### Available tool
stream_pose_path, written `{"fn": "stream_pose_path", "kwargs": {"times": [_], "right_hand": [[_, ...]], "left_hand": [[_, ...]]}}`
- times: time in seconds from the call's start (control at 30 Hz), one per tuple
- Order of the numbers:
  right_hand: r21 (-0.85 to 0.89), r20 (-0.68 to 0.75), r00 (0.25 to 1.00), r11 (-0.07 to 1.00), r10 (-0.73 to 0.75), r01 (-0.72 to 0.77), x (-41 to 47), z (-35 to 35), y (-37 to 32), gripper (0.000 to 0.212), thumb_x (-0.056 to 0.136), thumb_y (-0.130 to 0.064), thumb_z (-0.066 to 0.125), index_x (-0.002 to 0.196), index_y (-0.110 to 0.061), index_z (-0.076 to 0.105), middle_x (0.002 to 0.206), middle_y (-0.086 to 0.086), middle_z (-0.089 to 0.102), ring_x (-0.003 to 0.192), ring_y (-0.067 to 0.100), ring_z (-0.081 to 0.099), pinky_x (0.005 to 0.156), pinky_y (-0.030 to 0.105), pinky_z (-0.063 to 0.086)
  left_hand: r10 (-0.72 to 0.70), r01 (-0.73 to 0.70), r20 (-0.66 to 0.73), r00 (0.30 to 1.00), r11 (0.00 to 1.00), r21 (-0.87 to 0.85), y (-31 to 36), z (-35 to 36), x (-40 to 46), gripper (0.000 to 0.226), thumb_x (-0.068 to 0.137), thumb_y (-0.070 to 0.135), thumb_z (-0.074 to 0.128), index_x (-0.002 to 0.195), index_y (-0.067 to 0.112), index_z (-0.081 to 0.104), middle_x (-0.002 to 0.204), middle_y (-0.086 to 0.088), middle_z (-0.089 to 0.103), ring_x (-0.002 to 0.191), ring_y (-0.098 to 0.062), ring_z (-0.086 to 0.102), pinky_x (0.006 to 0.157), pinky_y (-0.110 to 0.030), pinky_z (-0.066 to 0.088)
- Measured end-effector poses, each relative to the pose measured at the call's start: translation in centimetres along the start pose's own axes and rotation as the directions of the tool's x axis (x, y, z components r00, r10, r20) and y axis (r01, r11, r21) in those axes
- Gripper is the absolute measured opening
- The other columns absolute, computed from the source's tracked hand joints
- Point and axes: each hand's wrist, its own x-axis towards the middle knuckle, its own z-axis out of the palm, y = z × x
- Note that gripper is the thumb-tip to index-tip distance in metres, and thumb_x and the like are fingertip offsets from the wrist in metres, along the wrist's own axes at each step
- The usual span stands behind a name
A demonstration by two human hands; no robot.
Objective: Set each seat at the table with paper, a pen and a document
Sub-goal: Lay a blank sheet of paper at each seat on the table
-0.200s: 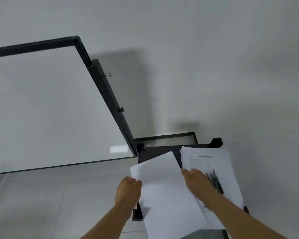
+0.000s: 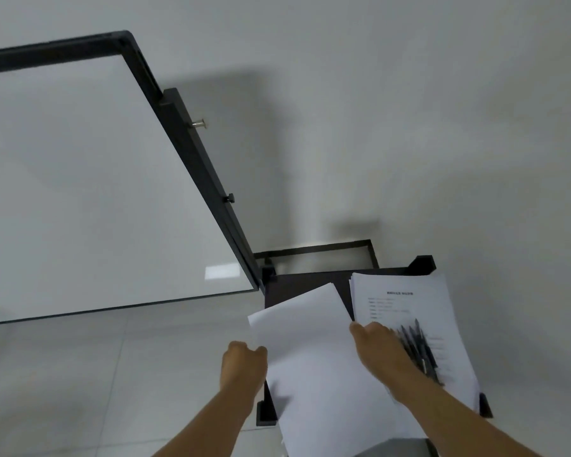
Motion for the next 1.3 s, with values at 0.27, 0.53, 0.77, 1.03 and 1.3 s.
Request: {"fn": "stream_pose_path", "kwargs": {"times": [0.27,0.53,0.77,1.03,1.3], "right_hand": [[-0.057,-0.083,0.992,0.993,0.094,-0.099,2.3,1.9,0.0,0.031,0.106,-0.024,0.046,0.09,-0.001,0.059,0.094,0.015,0.068,0.083,0.028,0.063,0.061,0.029,0.045],[0.06,-0.049,0.986,0.986,0.16,-0.157,2.8,2.0,-0.2,0.028,0.098,-0.02,0.056,0.073,-0.01,0.048,0.067,0.002,0.051,0.056,0.017,0.043,0.051,0.026,0.034],[0.057,0.064,0.982,0.982,0.177,-0.18,2.7,3.8,0.7,0.008,0.096,0.0,0.051,0.091,-0.007,0.052,0.093,0.008,0.055,0.079,0.018,0.052,0.066,0.026,0.043],[0.069,0.002,0.993,0.991,0.115,-0.115,1.0,2.9,-1.0,0.015,0.1,0.002,0.048,0.087,-0.004,0.049,0.095,0.007,0.057,0.082,0.016,0.052,0.075,0.026,0.049],[0.17,-0.025,0.999,0.985,-0.03,0.034,-2.5,-1.6,-5.5,0.016,0.102,-0.008,0.051,0.113,-0.012,0.061,0.107,0.011,0.067,0.1,0.03,0.069,0.082,0.035,0.059]], "left_hand": [[-0.107,0.121,0.149,0.983,0.989,-0.087,0.0,1.0,1.9,0.037,0.089,0.001,0.06,0.065,0.014,0.036,0.06,-0.003,0.032,0.06,-0.023,0.028,0.06,-0.031,0.022],[-0.039,0.043,0.099,0.994,0.998,-0.044,-0.4,1.5,1.7,0.037,0.094,-0.001,0.054,0.064,0.013,0.036,0.058,-0.001,0.035,0.053,-0.021,0.03,0.052,-0.028,0.021],[0.079,-0.074,0.072,0.994,0.995,-0.063,-0.6,1.7,-0.3,0.027,0.109,0.011,0.045,0.084,0.017,0.053,0.08,-0.001,0.057,0.069,-0.021,0.053,0.058,-0.031,0.039],[0.05,-0.033,0.085,0.995,0.982,-0.186,0.2,0.3,-1.6,0.019,0.113,0.018,0.038,0.102,0.011,0.051,0.098,-0.01,0.062,0.077,-0.022,0.057,0.063,-0.033,0.042],[0.13,-0.119,-0.001,0.992,0.906,-0.406,3.3,-3.3,-5.4,0.031,0.113,0.023,0.044,0.086,0.01,0.05,0.078,-0.005,0.05,0.068,-0.021,0.045,0.065,-0.034,0.038]]}}
